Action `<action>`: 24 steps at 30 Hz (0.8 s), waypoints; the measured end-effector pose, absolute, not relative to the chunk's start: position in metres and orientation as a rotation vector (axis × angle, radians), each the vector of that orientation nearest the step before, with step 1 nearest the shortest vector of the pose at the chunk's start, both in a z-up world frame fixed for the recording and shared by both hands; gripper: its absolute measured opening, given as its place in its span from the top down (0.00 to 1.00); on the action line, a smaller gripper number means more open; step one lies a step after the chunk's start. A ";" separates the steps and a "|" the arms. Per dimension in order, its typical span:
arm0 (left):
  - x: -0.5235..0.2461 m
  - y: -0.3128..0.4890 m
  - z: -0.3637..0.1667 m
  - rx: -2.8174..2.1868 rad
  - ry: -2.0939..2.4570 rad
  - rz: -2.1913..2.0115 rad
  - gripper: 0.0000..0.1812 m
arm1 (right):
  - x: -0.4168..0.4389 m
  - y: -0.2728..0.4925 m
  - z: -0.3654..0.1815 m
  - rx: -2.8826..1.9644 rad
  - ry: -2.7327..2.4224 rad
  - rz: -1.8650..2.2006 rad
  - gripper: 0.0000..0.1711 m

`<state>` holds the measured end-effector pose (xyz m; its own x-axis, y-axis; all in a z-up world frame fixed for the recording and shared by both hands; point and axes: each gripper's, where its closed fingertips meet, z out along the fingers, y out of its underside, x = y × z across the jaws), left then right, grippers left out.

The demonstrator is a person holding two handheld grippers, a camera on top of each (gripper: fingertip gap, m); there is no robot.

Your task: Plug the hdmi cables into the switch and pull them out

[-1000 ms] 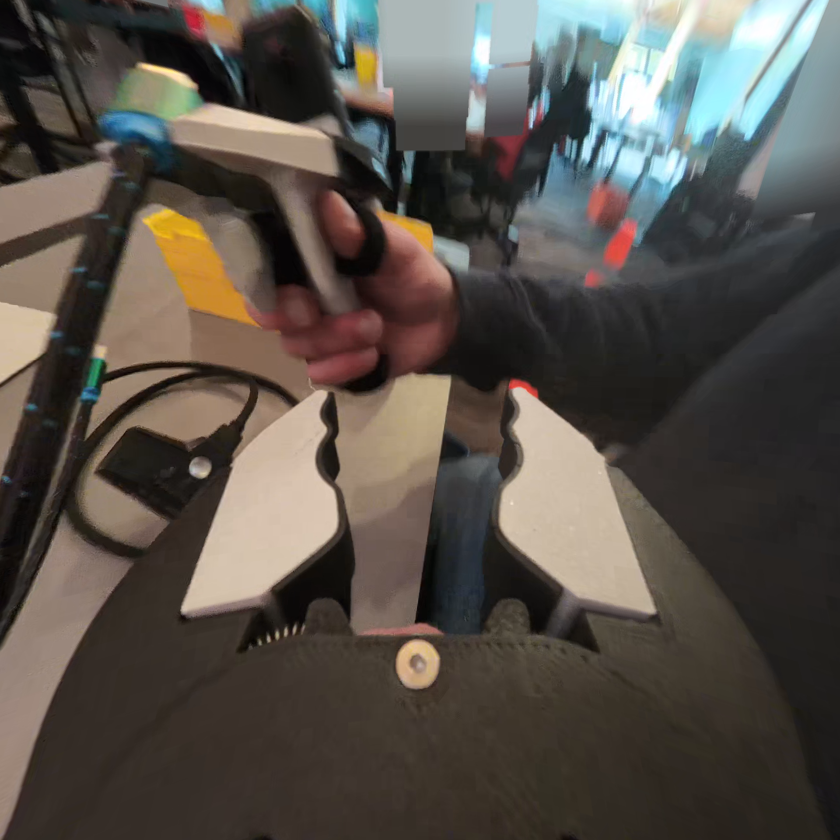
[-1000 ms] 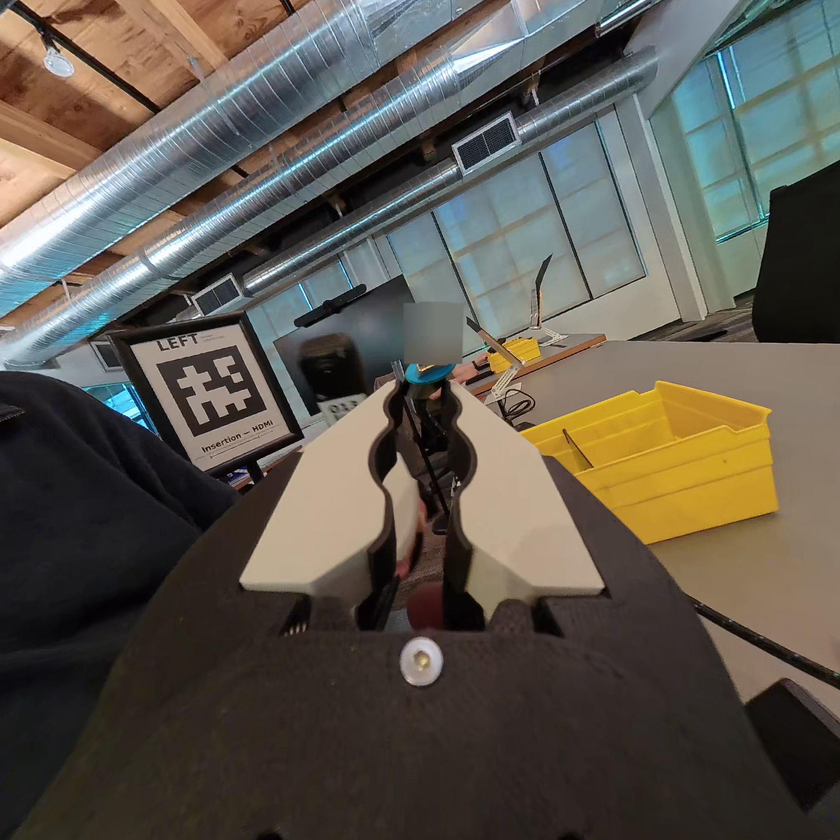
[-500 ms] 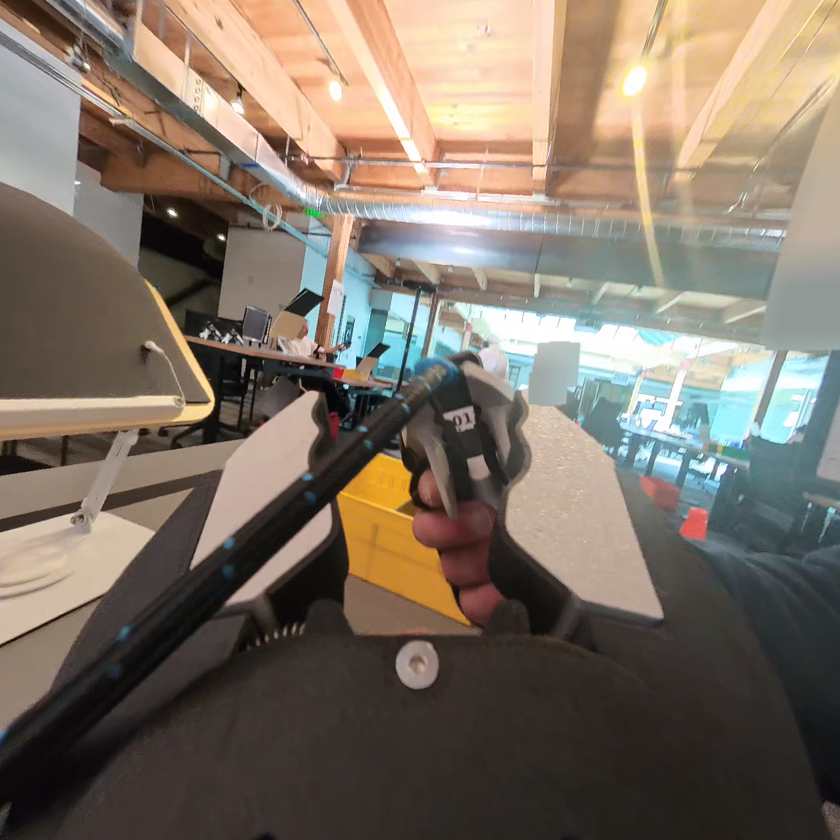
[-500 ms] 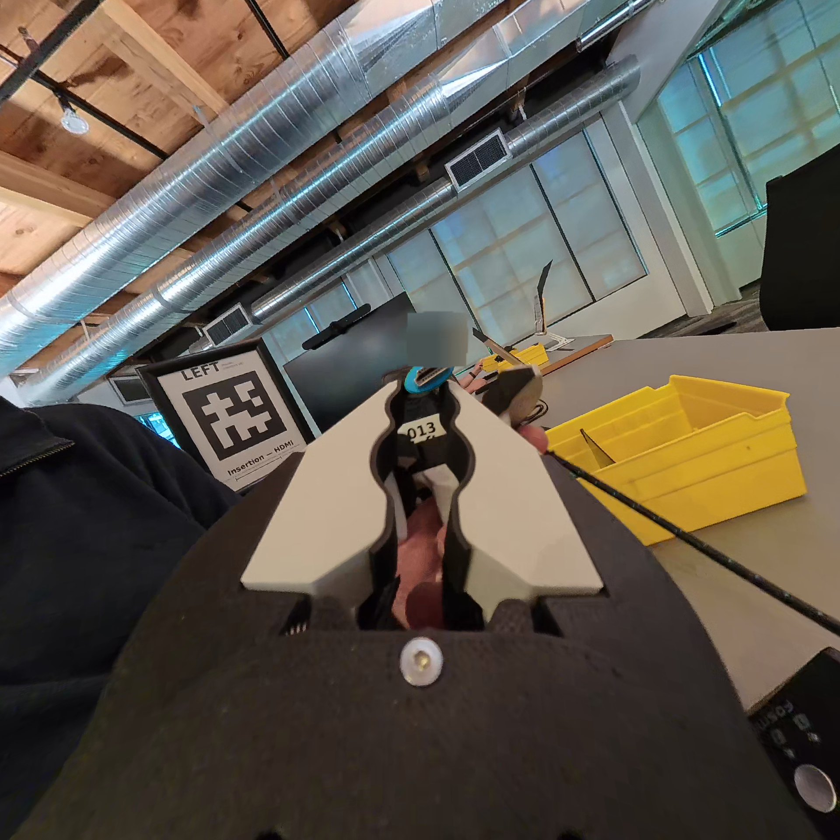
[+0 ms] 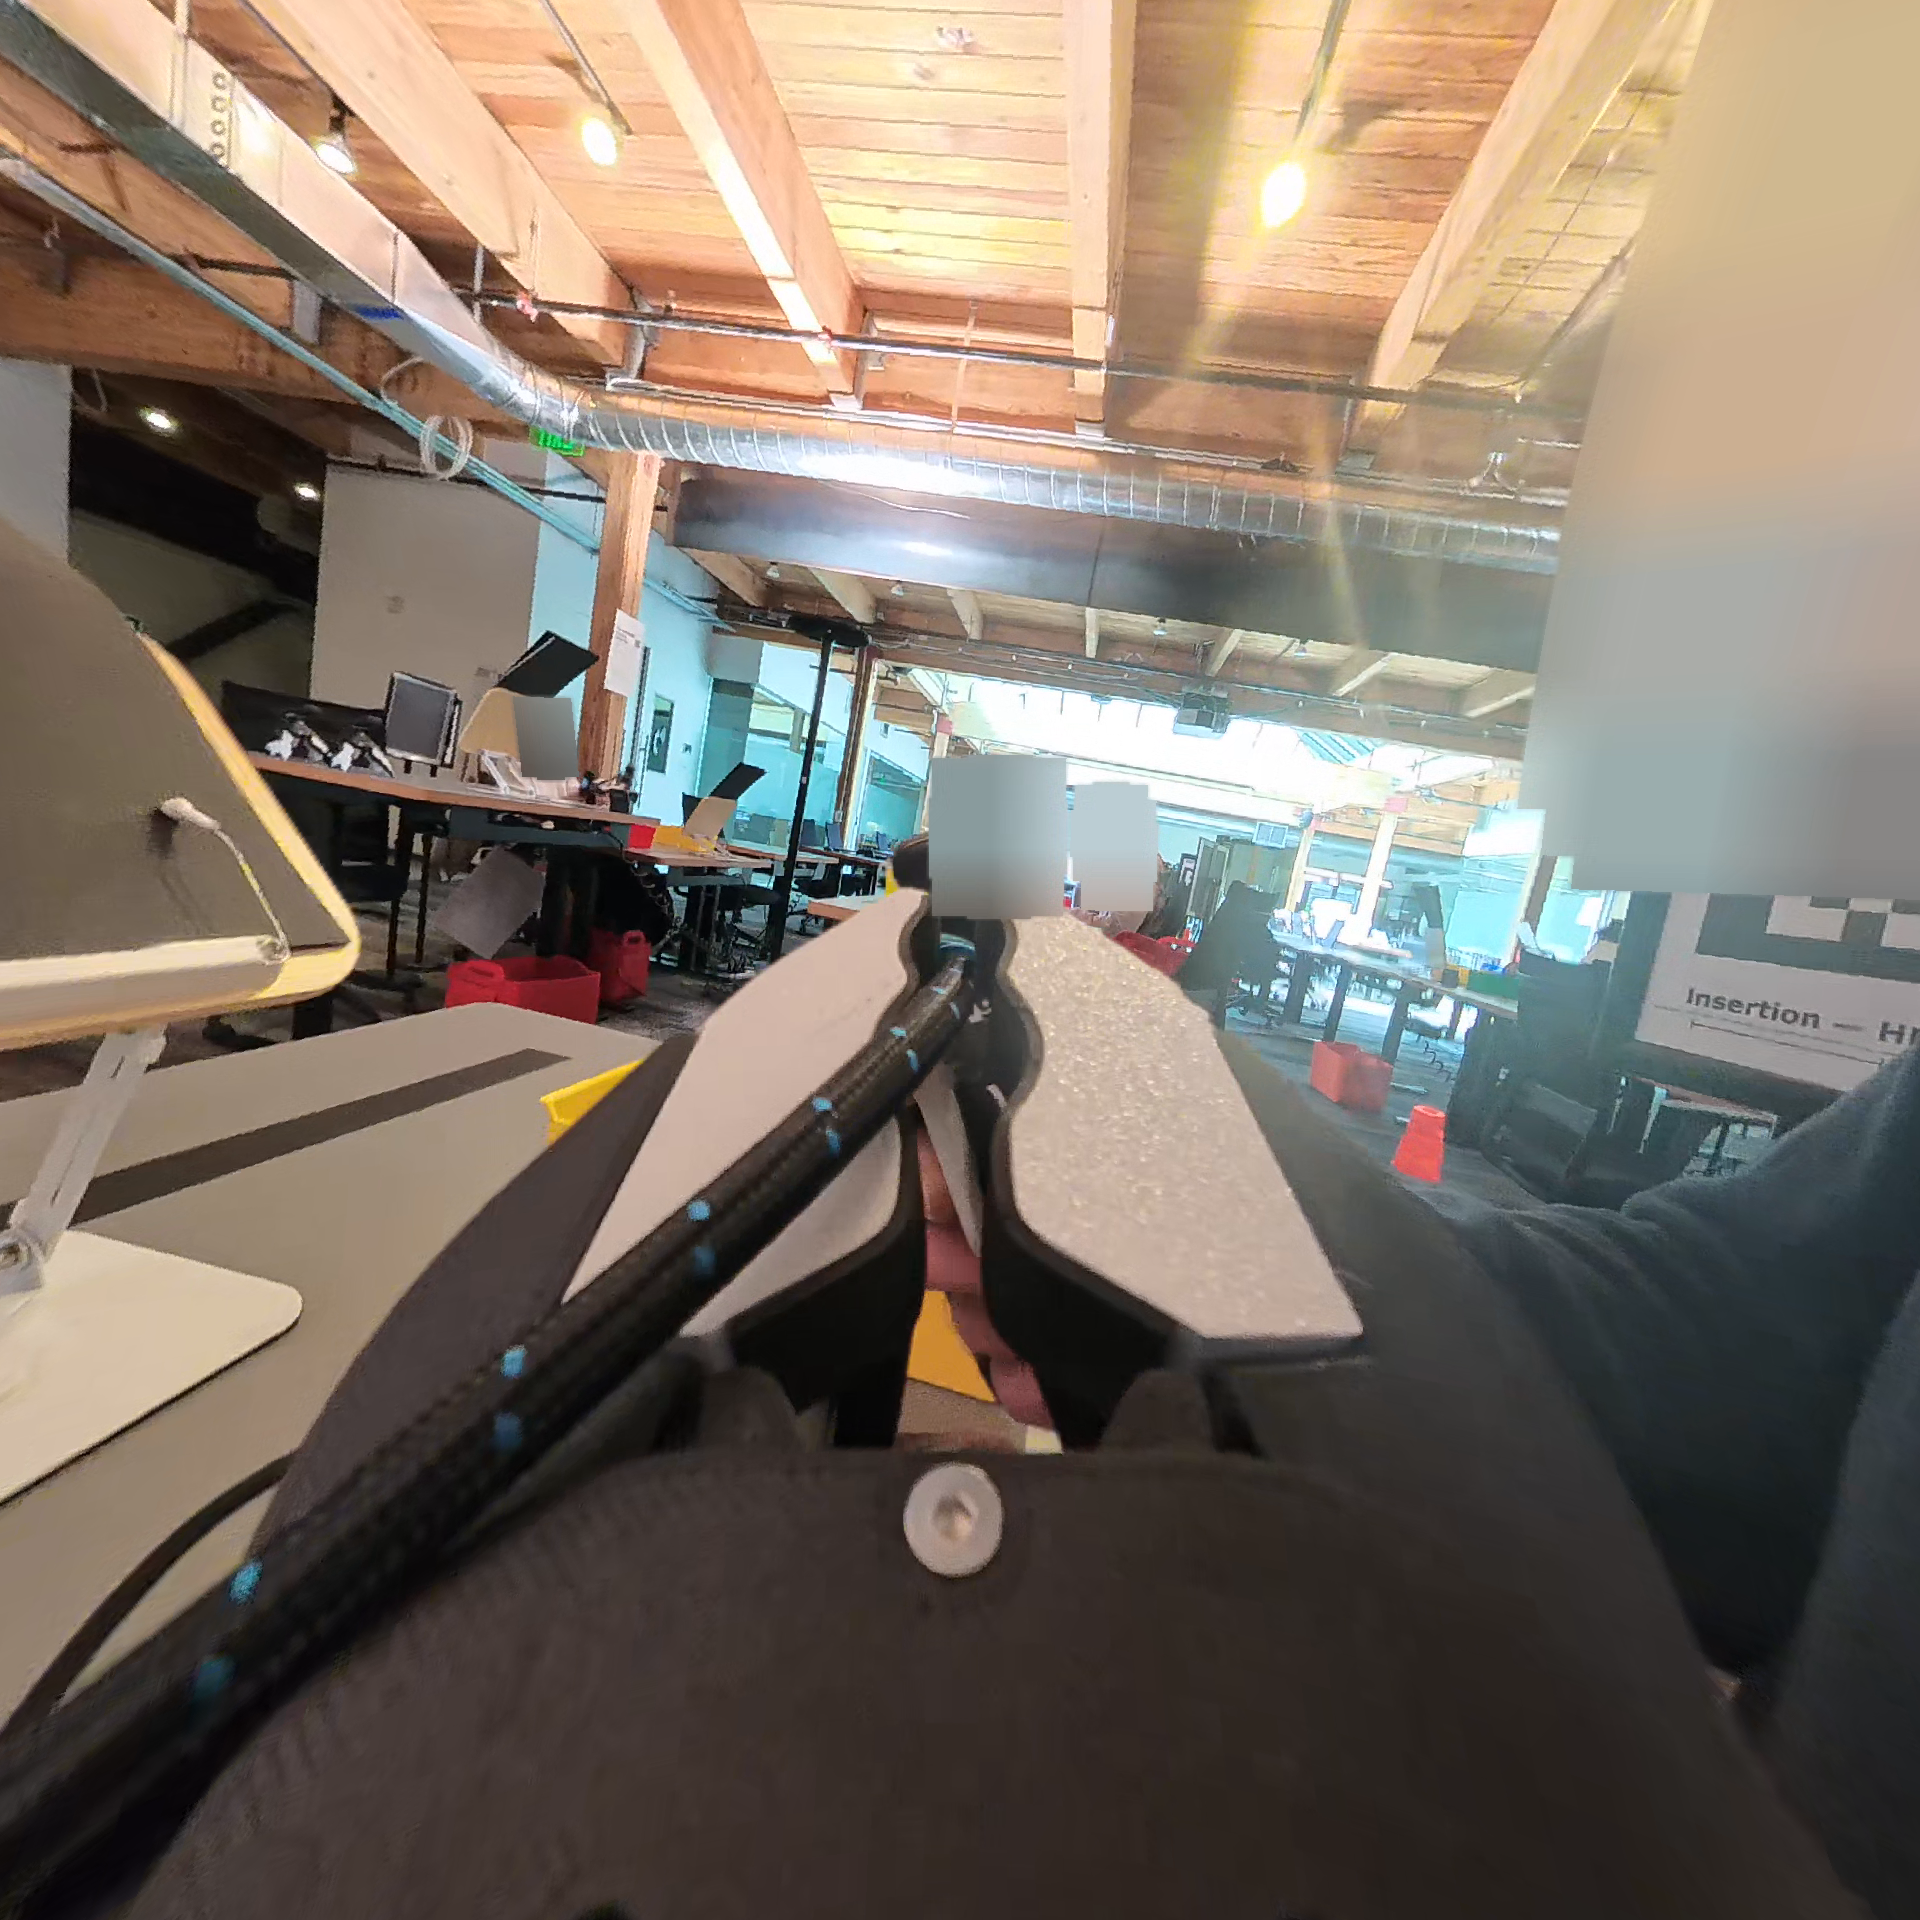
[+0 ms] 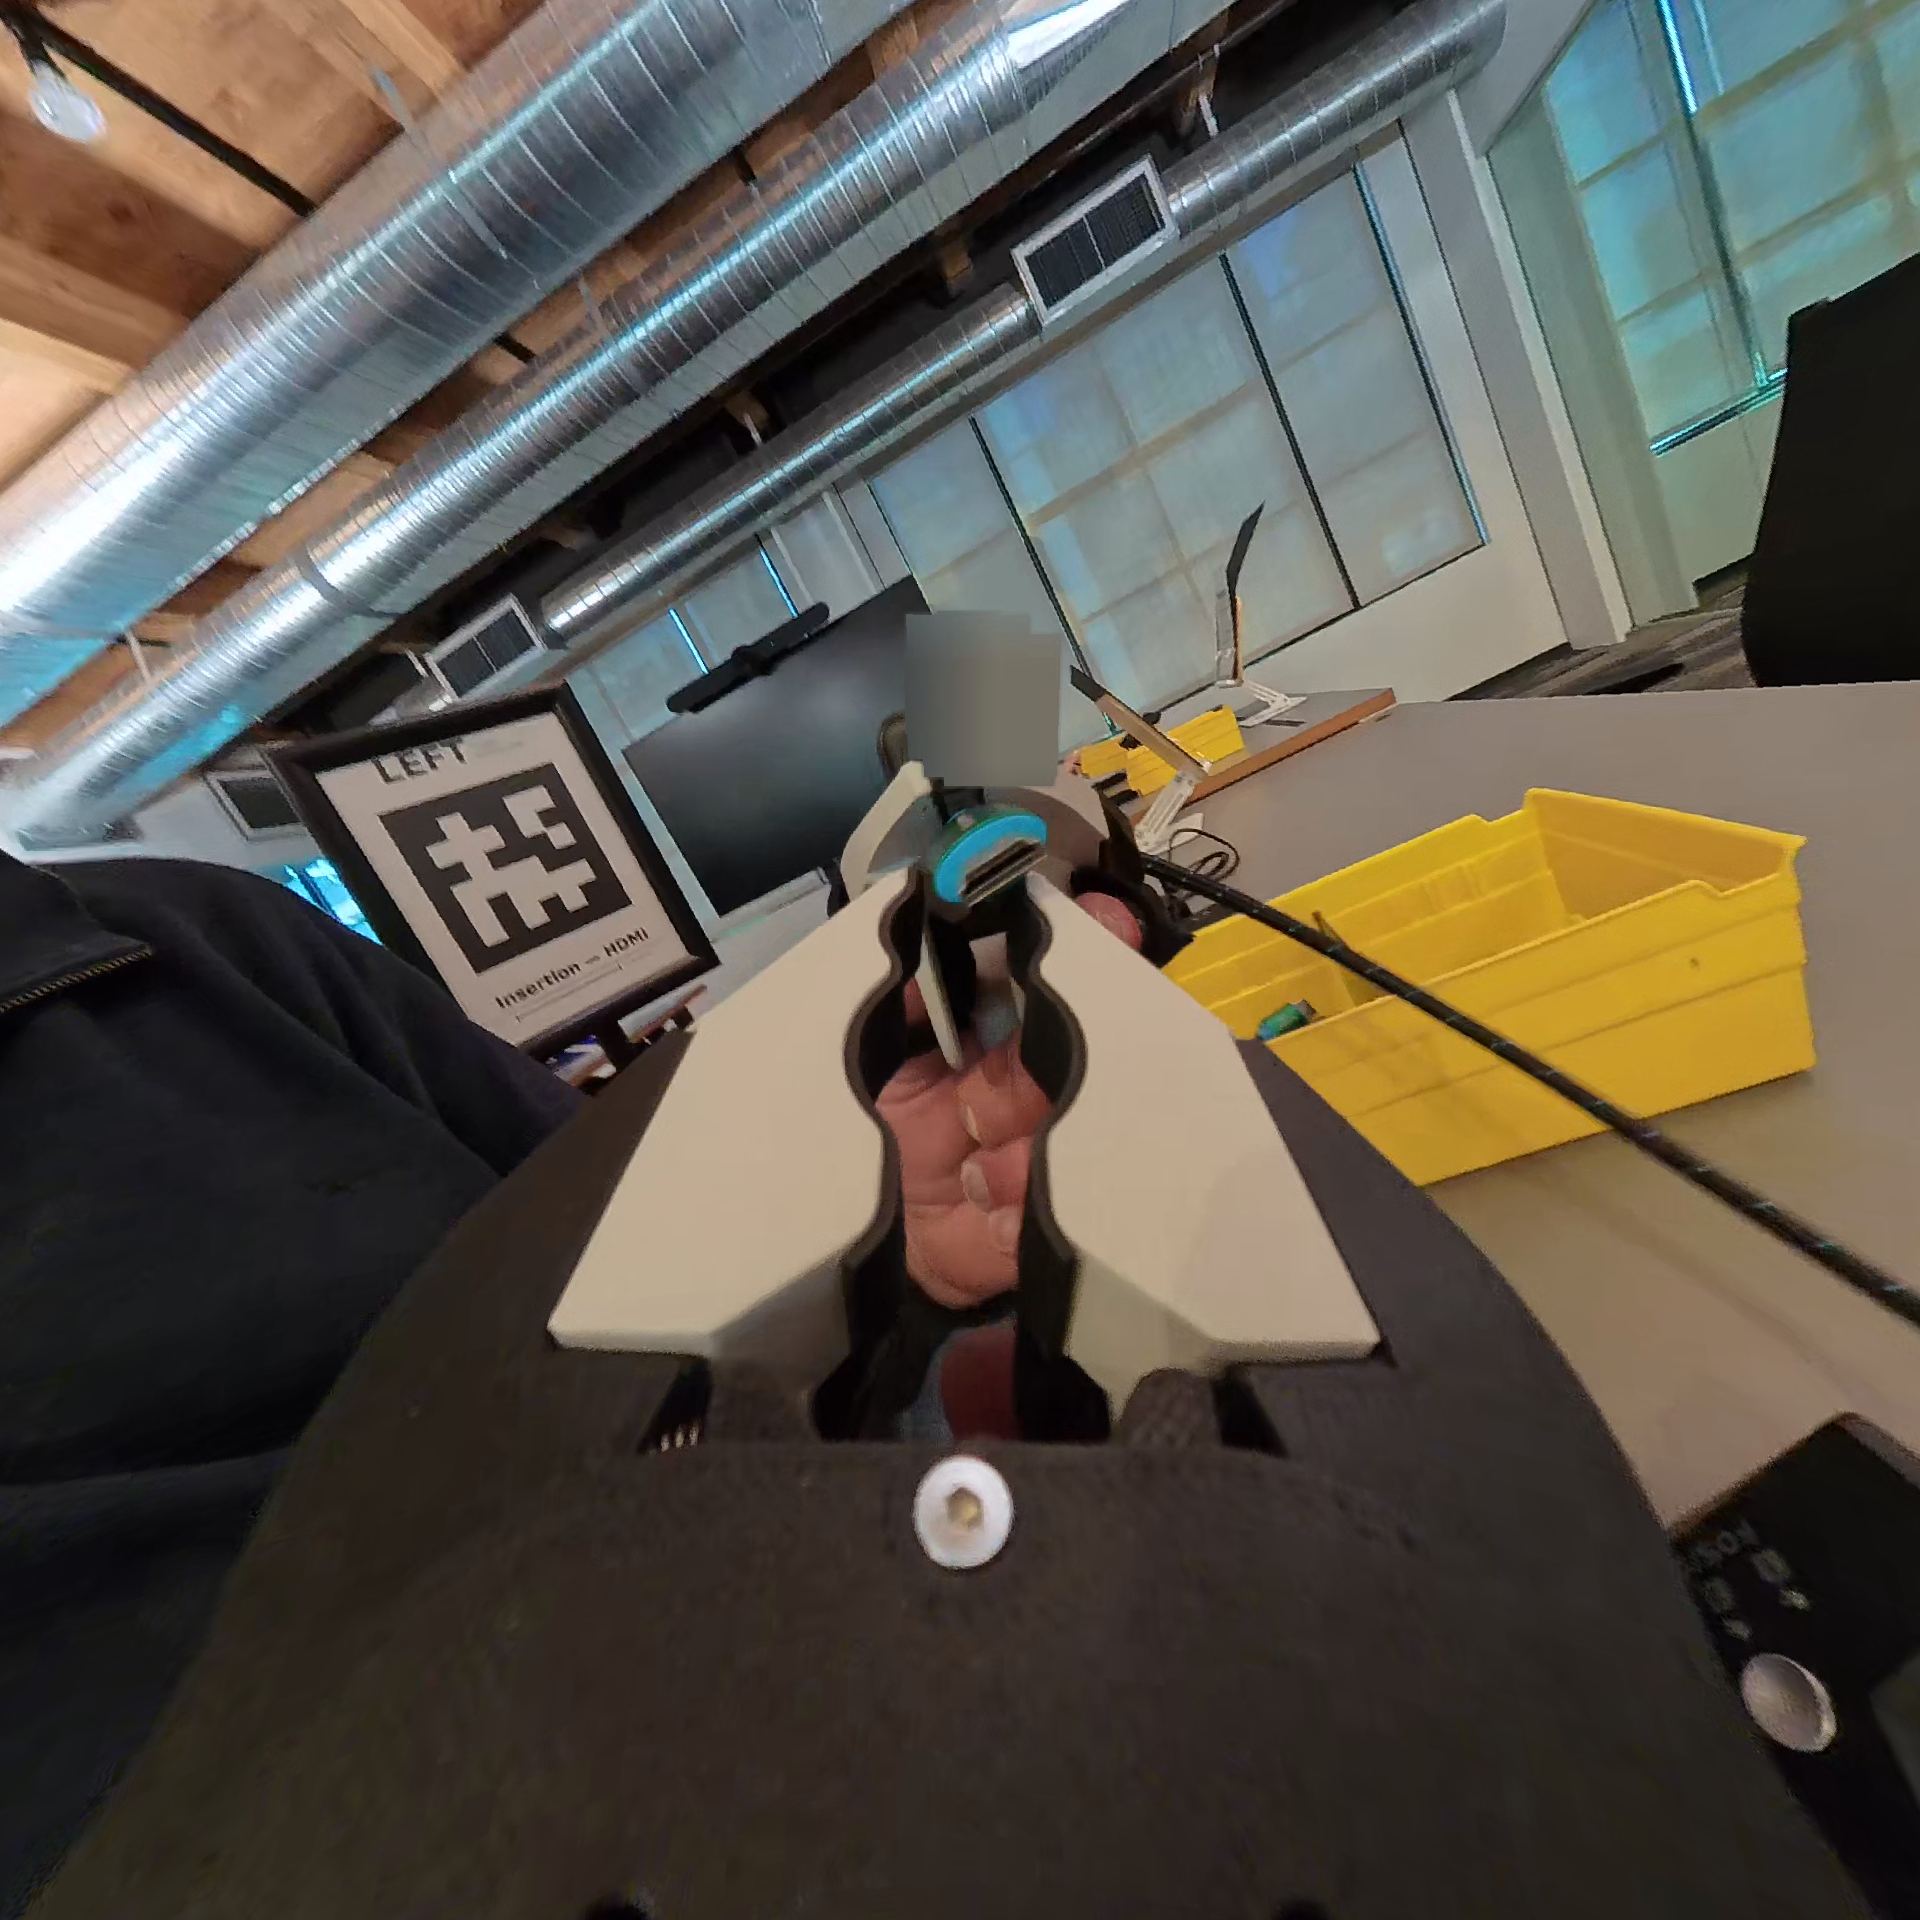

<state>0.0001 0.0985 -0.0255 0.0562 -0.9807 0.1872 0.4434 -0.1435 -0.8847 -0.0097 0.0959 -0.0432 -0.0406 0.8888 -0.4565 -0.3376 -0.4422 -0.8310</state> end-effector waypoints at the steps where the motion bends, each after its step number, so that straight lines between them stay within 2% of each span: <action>1: -0.004 0.101 -0.025 -1.040 0.690 -1.455 0.97 | -0.009 0.097 -0.045 -1.291 -0.662 1.634 0.90; 4: -0.020 0.108 -0.025 -1.065 0.656 -1.452 0.96 | -0.004 0.103 -0.053 -1.349 -0.695 1.544 0.82; 6: -0.028 0.111 -0.028 -1.086 0.657 -1.425 0.97 | -0.001 0.112 -0.075 -1.465 -0.787 1.329 0.78; 9: -0.039 0.114 -0.033 -1.103 0.640 -1.392 0.97 | 0.009 0.127 -0.131 -1.683 -1.014 0.876 0.72; 13: -0.049 0.121 -0.042 -1.120 0.605 -1.393 0.97 | 0.031 0.146 -0.199 -1.861 -1.252 0.353 0.70; 19: -0.057 0.128 -0.052 -1.122 0.574 -1.415 0.97 | 0.053 0.169 -0.266 -1.974 -1.414 -0.043 0.71; 22: -0.059 0.129 -0.058 -1.127 0.587 -1.398 0.97 | 0.050 0.173 -0.272 -1.974 -1.423 -0.022 0.85; 24: -0.062 0.131 -0.061 -1.129 0.580 -1.395 0.97 | 0.048 0.173 -0.273 -1.998 -1.384 0.075 0.85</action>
<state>-0.0620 0.1307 -0.0609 0.1595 -0.9443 0.2877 0.4617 -0.1862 -0.8673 0.0483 0.1730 -0.2728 0.4285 0.8425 0.3265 0.8026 -0.1888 -0.5659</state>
